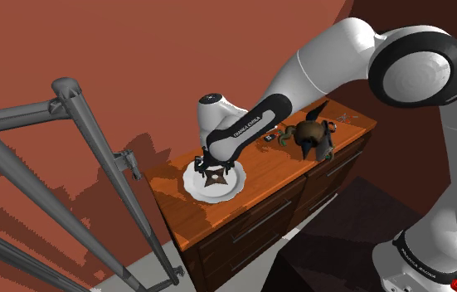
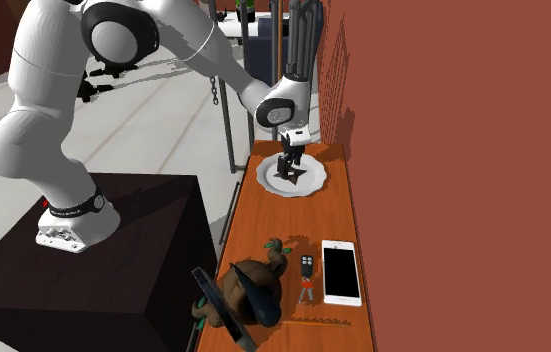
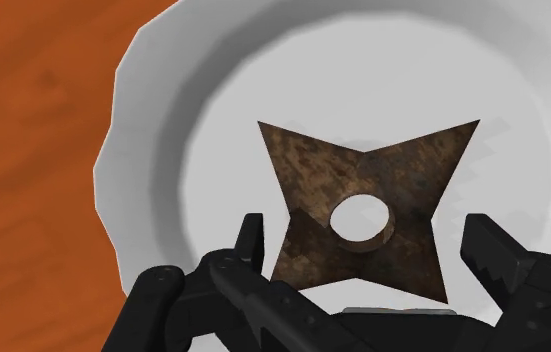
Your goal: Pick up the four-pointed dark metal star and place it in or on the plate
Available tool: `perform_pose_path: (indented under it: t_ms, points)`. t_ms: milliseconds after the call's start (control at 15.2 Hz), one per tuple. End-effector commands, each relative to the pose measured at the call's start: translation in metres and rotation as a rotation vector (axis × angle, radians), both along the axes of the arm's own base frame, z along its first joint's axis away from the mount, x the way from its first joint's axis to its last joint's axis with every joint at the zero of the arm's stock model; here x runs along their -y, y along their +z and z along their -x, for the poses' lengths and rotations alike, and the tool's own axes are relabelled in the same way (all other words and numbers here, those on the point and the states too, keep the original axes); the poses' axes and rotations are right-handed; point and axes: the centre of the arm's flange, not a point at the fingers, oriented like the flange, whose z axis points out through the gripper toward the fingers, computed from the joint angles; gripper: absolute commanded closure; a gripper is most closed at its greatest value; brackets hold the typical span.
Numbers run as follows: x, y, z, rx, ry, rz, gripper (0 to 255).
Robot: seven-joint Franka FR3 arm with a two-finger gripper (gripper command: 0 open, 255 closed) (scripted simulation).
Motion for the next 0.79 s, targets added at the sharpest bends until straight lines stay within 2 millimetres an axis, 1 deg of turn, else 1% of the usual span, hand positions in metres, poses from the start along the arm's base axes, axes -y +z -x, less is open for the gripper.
perform_pose_path:
  t_ms: [0,198,726]
  points:
    - [0.000,0.013,0.000,0.000,0.000,0.000,0]
    - [0.000,0.050,0.000,0.000,0.000,0.000,0]
    - [0.000,0.050,0.000,0.000,0.000,0.000,0]
